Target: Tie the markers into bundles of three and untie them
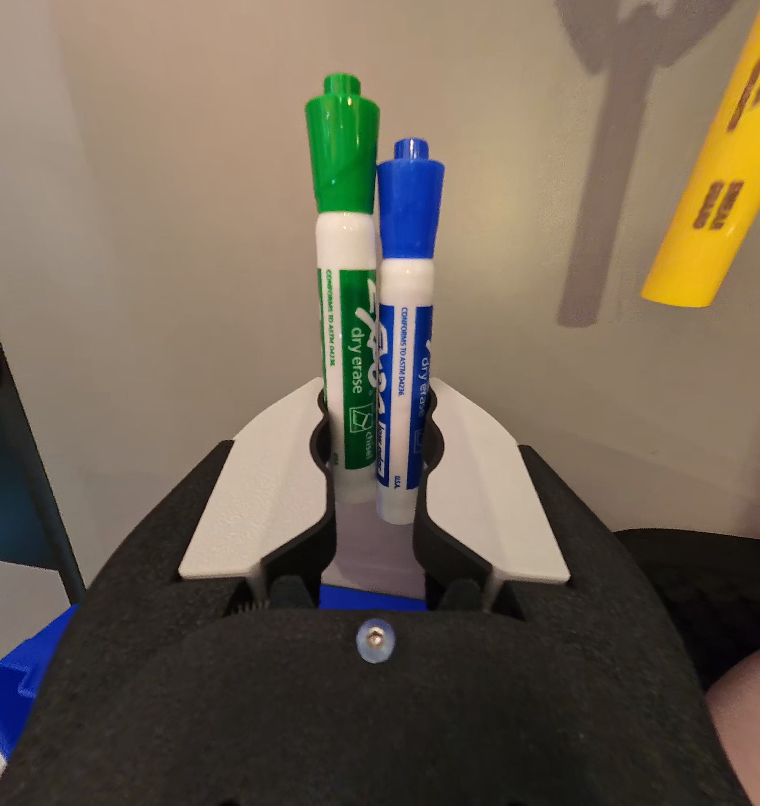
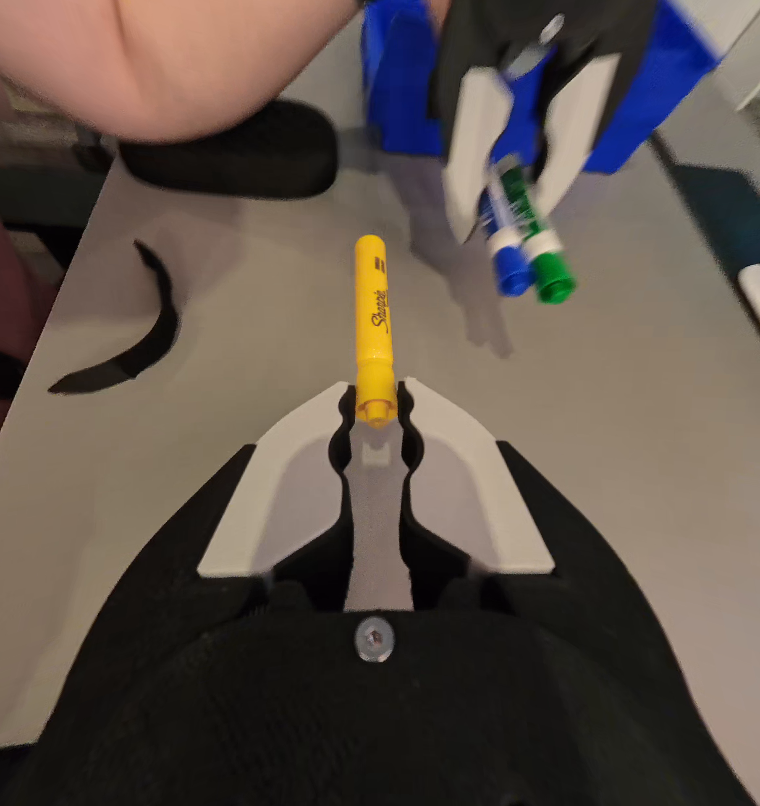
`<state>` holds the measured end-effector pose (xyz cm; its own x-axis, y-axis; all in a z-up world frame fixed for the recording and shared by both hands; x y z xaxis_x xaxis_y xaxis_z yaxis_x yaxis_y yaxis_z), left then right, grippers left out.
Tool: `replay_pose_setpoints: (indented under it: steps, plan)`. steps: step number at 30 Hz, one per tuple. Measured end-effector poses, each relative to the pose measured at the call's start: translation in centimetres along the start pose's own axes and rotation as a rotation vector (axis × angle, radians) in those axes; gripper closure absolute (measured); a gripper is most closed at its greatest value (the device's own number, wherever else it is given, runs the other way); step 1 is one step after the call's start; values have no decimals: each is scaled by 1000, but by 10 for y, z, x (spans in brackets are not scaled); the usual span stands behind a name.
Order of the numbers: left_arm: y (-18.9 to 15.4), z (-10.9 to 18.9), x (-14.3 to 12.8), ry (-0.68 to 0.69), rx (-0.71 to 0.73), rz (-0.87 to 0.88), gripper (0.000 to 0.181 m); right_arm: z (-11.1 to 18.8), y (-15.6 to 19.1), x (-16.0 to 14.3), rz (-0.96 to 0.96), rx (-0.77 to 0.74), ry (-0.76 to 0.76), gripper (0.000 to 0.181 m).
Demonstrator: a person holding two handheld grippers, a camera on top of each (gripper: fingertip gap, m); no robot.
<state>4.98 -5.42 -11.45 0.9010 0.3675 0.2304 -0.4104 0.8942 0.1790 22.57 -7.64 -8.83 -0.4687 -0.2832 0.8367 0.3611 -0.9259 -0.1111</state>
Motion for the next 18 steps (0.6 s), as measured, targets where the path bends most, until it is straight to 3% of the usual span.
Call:
replay_pose_setpoints:
  steps: [3, 7, 18]
  plan:
    - [-2, -3, 2, 5, -14, -8, 142, 13, -35, 21, 0, -102, -36, 161]
    - [-4, -4, 3, 3, -27, -9, 143, 4, -66, 35, 0, -174, -55, 161]
    - [-6, -3, 3, 3, -40, -9, 142, -43, -78, 48, 42, -78, -4, 161]
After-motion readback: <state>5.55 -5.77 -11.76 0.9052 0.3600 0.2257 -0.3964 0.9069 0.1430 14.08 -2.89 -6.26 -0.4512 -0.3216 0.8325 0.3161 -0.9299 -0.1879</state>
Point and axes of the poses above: each gripper's, where its closed fingertips meet, z back along the fingers, x out of its top, y = z × x across the jaws, the point moved 2 cm from there along z, back along the fingers, and after that the axes turned 1 degree about -z, right-handed, at the moved point
